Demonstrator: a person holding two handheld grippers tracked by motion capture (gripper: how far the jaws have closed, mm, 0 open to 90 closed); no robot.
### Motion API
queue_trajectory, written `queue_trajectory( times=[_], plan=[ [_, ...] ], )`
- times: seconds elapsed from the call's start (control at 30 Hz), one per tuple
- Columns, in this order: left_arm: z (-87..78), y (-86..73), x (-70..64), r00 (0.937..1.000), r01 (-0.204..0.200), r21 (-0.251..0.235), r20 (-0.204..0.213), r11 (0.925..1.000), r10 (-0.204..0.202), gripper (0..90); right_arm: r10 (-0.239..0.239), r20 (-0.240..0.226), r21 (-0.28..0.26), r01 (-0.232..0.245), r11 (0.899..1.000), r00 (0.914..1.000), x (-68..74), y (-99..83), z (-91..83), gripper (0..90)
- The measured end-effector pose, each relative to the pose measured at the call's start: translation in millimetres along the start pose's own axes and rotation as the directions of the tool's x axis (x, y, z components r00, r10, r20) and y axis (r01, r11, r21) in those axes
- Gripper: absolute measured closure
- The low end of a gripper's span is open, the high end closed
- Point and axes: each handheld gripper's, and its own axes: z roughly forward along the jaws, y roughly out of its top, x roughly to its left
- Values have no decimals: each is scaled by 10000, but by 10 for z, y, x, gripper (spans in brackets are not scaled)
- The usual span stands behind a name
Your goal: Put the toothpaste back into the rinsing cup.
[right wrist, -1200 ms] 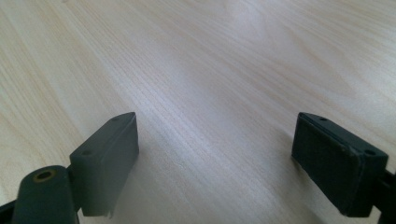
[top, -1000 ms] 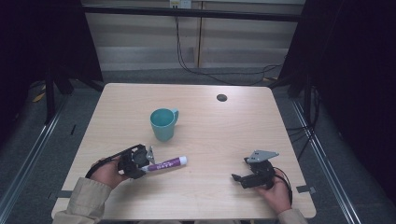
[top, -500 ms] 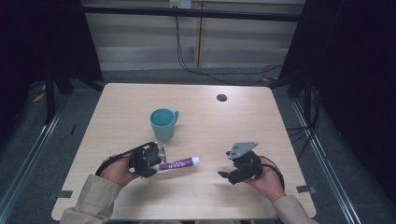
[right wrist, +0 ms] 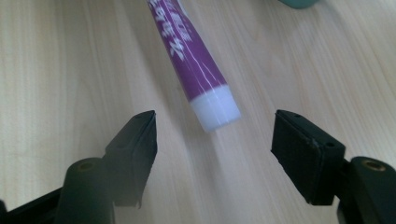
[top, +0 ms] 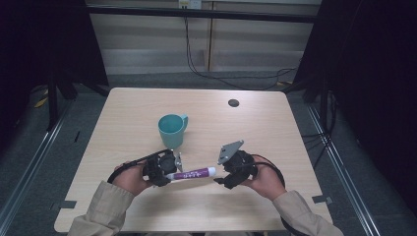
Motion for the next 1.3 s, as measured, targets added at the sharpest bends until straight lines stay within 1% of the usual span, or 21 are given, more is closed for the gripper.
queue_trajectory(
  times=[0.07, 0.27, 0.33, 0.37, 0.43, 0.53, 0.6, 0.67, 0.77, 0.83, 0.9, 0.93, 0.97, 1.0, 1.03, 1.07, 1.13, 1.17, 1.2, 1.27, 1.3],
  plan=[
    [-1, 25, -12, 10000, -50, -10, 10, 10000, 50, 758, -69, -74, -1, 69, 10000, 9999, 7, 40, 26, 327],
    [-47, 141, -41, 9993, -357, -194, 77, 9992, 358, 759, -679, -272, 744, 698, 9948, 9973, 28, 137, 163, 378],
    [-71, 180, -44, 9990, -413, -295, 180, 9987, 419, 760, -704, -396, 814, 734, 9940, 9967, 31, 173, 195, 414],
    [-80, 192, -45, 9989, -431, -371, 165, 9984, 438, 760, -818, -326, 805, 842, 9932, 9961, 31, 190, 203, 444],
    [-108, 224, -40, 9987, -439, -422, 255, 9981, 450, 760, -949, -451, 908, 986, 9910, 9945, 35, 216, 219, 467],
    [-138, 254, -35, 9987, -425, -691, 235, 9967, 442, 760, -1281, -431, 1163, 1323, 9844, 9908, 54, 247, 266, 498],
    [-159, 265, -30, 9985, -412, -742, 325, 9964, 437, 760, -1402, -350, 1182, 1434, 9826, 9895, 74, 254, 282, 569],
    [-163, 271, -26, 9986, -394, -727, 332, 9966, 419, 759, -1574, -293, 1201, 1598, 9798, 9871, 77, 250, 285, 587],
    [-162, 275, -29, 9985, -484, -822, 230, 9954, 504, 754, -1976, -156, 1342, 1979, 9710, 9802, 111, 252, 276, 659],
    [-167, 273, -18, 9985, -487, -980, 191, 9940, 508, 732, -1824, -144, 1369, 1826, 9736, 9831, 110, 244, 266, 696],
    [-179, 256, -16, 9997, -179, -1459, 122, 9891, 199, 696, -1667, -269, 1336, 1689, 9765, 9856, 95, 232, 240, 712],
    [-191, 237, -2, 9999, 11, -1770, 136, 9842, 13, 666, -1652, -214, 1261, 1666, 9779, 9860, 88, 226, 230, 717],
    [-190, 209, 30, 9996, 270, -2040, 59, 9786, -264, 623, -1468, -181, 1198, 1479, 9817, 9890, 76, 219, 215, 720],
    [-188, 192, 52, 9987, 413, -2068, -202, 9775, -465, 532, -1234, -163, 1135, 1245, 9857, 9922, 69, 211, 191, 724],
    [-186, 174, 58, 9976, 558, -2130, -277, 9755, -631, 436, -1065, -214, 1036, 1082, 9887, 9941, 56, 205, 172, 725],
    [-189, 156, 63, 9971, 569, -2224, -370, 9733, -668, 390, -996, -151, 933, 1006, 9906, 9949, 51, 198, 153, 726],
    [-216, 134, 54, 9955, 616, -2404, -553, 9687, -771, 345, -847, -218, 838, 862, 9927, 9962, 26, 187, 120, 727],
    [-235, 115, 56, 9944, 702, -2703, -575, 9602, -888, 319, -881, -115, 812, 888, 9927, 9960, 23, 178, 107, 728],
    [-257, 89, 76, 9917, 957, -2992, -533, 9494, -1168, 308, -818, -168, 847, 829, 9930, 9965, 11, 165, 100, 728],
    [-274, 48, 103, 9879, 1278, -3238, -421, 9375, -1492, 272, -787, -64, 906, 789, 9928, 9969, -2, 129, 99, 728],
    [-275, 30, 113, 9872, 1341, -3315, -371, 9339, -1550, 266, -772, -105, 848, 778, 9934, 9970, -12, 110, 95, 727]
  ],
)
